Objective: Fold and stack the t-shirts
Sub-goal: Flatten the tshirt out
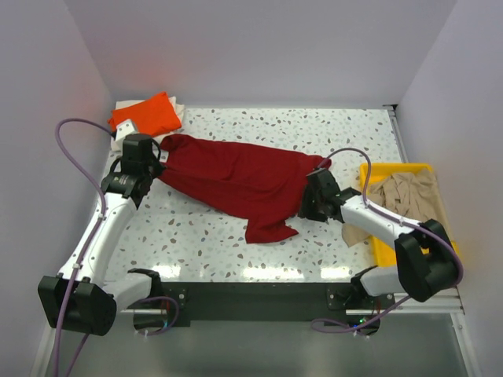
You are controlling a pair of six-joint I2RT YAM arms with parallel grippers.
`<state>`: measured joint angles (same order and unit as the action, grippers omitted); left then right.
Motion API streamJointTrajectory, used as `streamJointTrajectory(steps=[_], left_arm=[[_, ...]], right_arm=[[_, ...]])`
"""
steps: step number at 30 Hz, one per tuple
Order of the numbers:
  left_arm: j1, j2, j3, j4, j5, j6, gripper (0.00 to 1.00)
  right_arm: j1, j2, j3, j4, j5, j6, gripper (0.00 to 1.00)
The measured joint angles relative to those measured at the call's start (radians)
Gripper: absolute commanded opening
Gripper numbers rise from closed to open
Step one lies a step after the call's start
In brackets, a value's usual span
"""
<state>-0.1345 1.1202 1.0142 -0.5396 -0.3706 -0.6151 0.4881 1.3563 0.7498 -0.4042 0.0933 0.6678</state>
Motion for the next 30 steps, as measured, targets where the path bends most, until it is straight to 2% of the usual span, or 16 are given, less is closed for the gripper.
streamJointTrajectory(steps=[10, 15, 22, 25, 28, 29, 30], left_arm=[[0.003, 0.007, -0.026, 0.005, 0.0, 0.008, 0.0], [0.003, 0.037, -0.04, 0.012, 0.002, 0.011, 0.0], [0.005, 0.048, -0.048, 0.019, 0.005, 0.026, 0.0], [0.01, 0.047, -0.048, 0.023, 0.01, 0.033, 0.0], [0.012, 0.047, -0.048, 0.023, 0.023, 0.034, 0.0], [0.012, 0.047, -0.048, 0.024, 0.028, 0.034, 0.0], [0.012, 0.047, -0.048, 0.025, 0.035, 0.034, 0.0]], right_arm=[[-0.005, 0.071, -0.051, 0.127, -0.059, 0.034, 0.45], [0.012, -0.004, -0.114, 0.141, -0.089, 0.049, 0.47], [0.123, -0.085, -0.153, 0.126, -0.109, 0.08, 0.47], [0.154, -0.085, -0.17, 0.128, -0.111, 0.099, 0.43], [0.156, -0.074, -0.185, 0.127, -0.111, 0.111, 0.26], [0.156, -0.068, -0.19, 0.129, -0.111, 0.117, 0.12], [0.156, -0.067, -0.193, 0.128, -0.111, 0.122, 0.06]])
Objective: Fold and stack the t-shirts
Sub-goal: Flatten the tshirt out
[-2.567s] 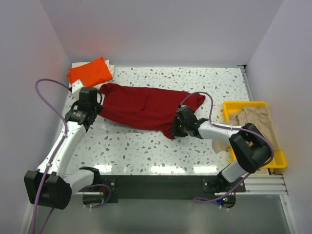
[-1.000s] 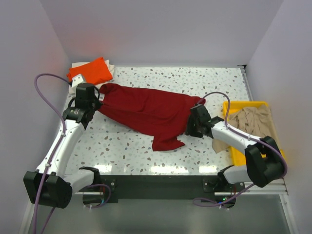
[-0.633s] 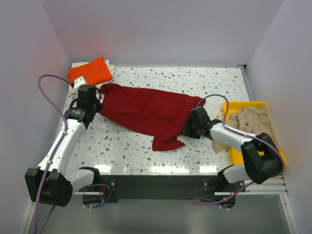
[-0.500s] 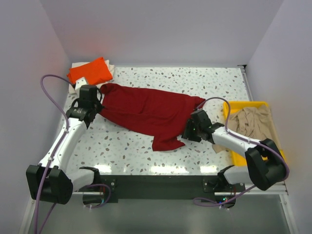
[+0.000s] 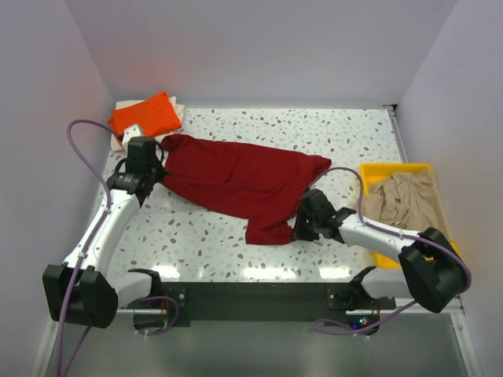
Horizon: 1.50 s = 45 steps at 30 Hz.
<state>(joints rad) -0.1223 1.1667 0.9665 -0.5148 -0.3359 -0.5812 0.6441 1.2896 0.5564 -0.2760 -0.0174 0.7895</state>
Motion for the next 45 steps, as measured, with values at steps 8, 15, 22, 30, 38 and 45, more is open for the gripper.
streamJointTrajectory(steps=[8, 15, 22, 30, 38, 45], left_arm=[[0.003, -0.005, -0.016, 0.011, 0.084, 0.002, 0.0], [0.003, -0.009, -0.016, 0.025, 0.143, 0.003, 0.0], [0.003, -0.039, -0.016, 0.027, 0.15, 0.003, 0.0], [0.003, -0.046, -0.016, 0.026, 0.149, 0.003, 0.0], [0.003, -0.045, -0.021, 0.031, 0.162, 0.003, 0.0], [0.003, -0.045, -0.032, 0.034, 0.177, 0.003, 0.0]], right_arm=[[0.0, -0.127, -0.011, -0.095, 0.016, 0.025, 0.0], [0.0, -0.495, 0.06, -0.385, 0.03, 0.033, 0.01], [0.0, -0.463, 0.092, -0.494, 0.005, 0.007, 0.53], [-0.017, -0.348, 0.091, -0.486, 0.128, -0.011, 0.56], [-0.22, -0.027, 0.133, -0.285, 0.156, -0.081, 0.44], [-0.278, 0.177, 0.182, -0.063, 0.13, -0.109, 0.4]])
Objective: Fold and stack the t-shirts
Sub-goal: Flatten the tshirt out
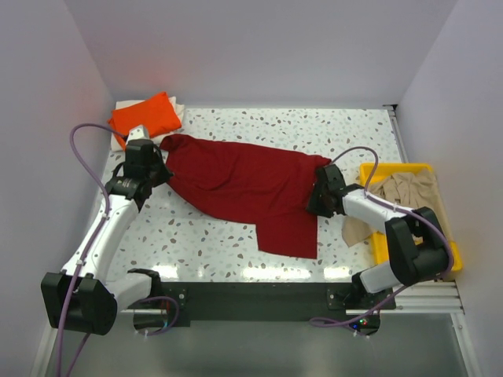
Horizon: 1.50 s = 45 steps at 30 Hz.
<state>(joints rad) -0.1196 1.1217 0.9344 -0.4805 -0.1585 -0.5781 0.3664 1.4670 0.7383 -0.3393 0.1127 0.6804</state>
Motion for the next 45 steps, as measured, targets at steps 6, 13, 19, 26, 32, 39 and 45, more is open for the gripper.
streamJointTrajectory(steps=[6, 13, 19, 26, 32, 39, 45], left_arm=[[0.0, 0.0, 0.0, 0.002, 0.0, 0.0, 0.0], [0.0, 0.0, 0.0, 0.002, 0.0, 0.0, 0.0], [0.0, 0.0, 0.0, 0.002, 0.002, 0.0, 0.0], [0.0, 0.0, 0.0, 0.002, 0.003, 0.0, 0.0], [0.0, 0.0, 0.0, 0.001, 0.002, 0.0, 0.0], [0.0, -0.007, -0.001, -0.002, -0.023, 0.005, 0.0], [0.001, -0.054, 0.01, -0.014, -0.032, 0.019, 0.0]], right_arm=[[-0.013, -0.006, -0.004, 0.044, 0.031, -0.01, 0.41], [-0.016, -0.08, -0.015, 0.045, 0.081, -0.035, 0.43], [-0.021, -0.054, -0.015, 0.059, 0.087, -0.049, 0.41], [-0.021, -0.012, -0.042, 0.099, 0.079, -0.044, 0.4], [-0.021, 0.0, -0.043, 0.124, 0.061, -0.023, 0.07], [-0.021, -0.098, -0.01, 0.025, 0.023, -0.007, 0.0], [-0.021, -0.33, 0.208, -0.126, 0.049, -0.02, 0.0]])
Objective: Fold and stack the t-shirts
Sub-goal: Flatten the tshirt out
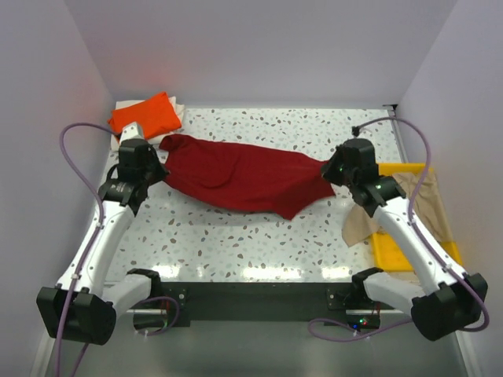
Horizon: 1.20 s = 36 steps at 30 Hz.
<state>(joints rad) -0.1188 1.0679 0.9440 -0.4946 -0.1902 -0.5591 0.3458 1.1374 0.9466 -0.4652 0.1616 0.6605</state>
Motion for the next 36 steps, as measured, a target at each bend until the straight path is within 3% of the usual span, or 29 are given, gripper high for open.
streamJointTrajectory(steps=[4, 15, 22, 30, 36], left_arm=[[0.0, -0.035, 0.072, -0.018, -0.001, 0.002, 0.0], [0.001, -0.139, 0.451, -0.051, -0.034, -0.003, 0.0], [0.001, -0.118, 0.658, -0.053, -0.068, -0.006, 0.0], [0.001, -0.011, 0.708, 0.018, -0.086, -0.006, 0.0], [0.003, 0.223, 0.694, 0.187, -0.104, -0.005, 0.0]], right_arm=[[0.0, -0.076, 0.199, -0.072, 0.035, -0.017, 0.0], [0.0, -0.083, 0.658, -0.274, 0.117, -0.058, 0.0], [0.0, -0.076, 0.91, -0.298, 0.162, -0.075, 0.0], [0.0, -0.017, 0.948, -0.203, 0.185, -0.1, 0.0], [-0.009, 0.174, 0.916, -0.028, 0.234, -0.119, 0.0]])
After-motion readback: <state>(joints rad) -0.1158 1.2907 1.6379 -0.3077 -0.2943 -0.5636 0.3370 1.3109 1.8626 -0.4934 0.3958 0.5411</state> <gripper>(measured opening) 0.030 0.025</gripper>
